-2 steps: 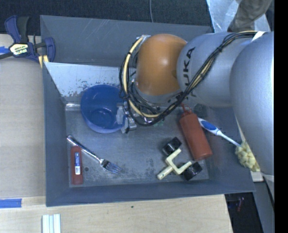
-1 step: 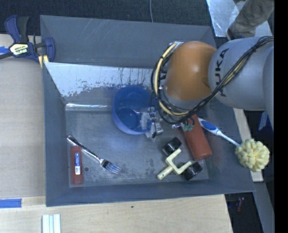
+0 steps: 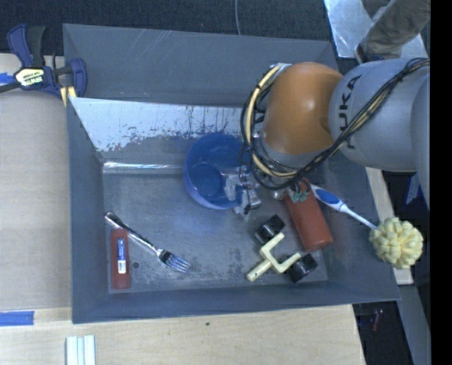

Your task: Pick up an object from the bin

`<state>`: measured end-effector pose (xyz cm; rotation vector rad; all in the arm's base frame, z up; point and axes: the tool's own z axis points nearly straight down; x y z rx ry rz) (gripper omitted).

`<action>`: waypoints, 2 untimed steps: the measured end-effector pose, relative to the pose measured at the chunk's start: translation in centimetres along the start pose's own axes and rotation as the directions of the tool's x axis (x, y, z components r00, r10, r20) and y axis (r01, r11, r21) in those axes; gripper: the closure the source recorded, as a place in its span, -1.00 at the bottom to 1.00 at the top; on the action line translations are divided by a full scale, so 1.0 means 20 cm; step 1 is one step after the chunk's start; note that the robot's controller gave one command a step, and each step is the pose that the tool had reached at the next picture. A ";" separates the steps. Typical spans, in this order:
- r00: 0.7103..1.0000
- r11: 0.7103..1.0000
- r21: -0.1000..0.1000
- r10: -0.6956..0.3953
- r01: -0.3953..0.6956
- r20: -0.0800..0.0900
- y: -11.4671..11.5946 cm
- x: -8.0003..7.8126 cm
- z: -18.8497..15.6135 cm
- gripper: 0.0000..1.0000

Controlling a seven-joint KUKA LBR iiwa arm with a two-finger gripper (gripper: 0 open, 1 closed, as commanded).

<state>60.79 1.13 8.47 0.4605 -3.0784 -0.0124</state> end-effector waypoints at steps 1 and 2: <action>0.998 0.999 0.000 -0.054 0.054 0.025 -0.13 0.17 0.04 1.00; 0.992 0.992 -0.001 -0.123 0.123 0.035 -0.29 0.22 0.06 1.00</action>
Offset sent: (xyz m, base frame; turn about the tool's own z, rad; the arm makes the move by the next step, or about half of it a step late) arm -0.0287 -0.0694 -0.0147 -0.1261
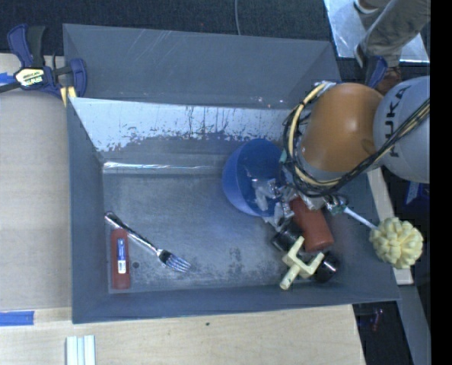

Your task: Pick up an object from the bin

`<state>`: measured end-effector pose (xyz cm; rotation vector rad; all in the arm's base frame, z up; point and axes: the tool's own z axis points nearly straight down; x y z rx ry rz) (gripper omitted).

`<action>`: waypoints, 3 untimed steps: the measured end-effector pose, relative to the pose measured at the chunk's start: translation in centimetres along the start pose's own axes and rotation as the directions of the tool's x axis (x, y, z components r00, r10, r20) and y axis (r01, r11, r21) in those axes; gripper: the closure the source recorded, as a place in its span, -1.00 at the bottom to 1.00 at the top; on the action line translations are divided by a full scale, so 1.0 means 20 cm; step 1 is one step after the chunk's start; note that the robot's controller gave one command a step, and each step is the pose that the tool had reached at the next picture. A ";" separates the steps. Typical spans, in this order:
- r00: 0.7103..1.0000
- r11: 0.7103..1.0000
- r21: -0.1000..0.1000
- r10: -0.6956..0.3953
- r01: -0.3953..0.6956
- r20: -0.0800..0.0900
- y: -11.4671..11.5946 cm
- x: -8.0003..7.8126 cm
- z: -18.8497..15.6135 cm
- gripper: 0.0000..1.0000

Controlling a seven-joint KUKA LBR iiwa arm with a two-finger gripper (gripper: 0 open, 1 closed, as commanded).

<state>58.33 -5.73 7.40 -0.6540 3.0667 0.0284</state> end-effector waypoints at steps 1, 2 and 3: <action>0.993 0.993 0.001 0.120 -0.120 -0.010 0.04 0.38 -0.08 1.00; 0.995 0.995 -0.035 -0.098 0.098 0.013 -0.26 0.38 -0.14 1.00; 0.995 0.994 -0.030 -0.103 0.103 0.012 -0.24 0.38 -0.14 1.00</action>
Offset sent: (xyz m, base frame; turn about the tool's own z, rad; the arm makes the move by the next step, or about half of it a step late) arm -0.0473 -0.0973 0.0282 -0.0949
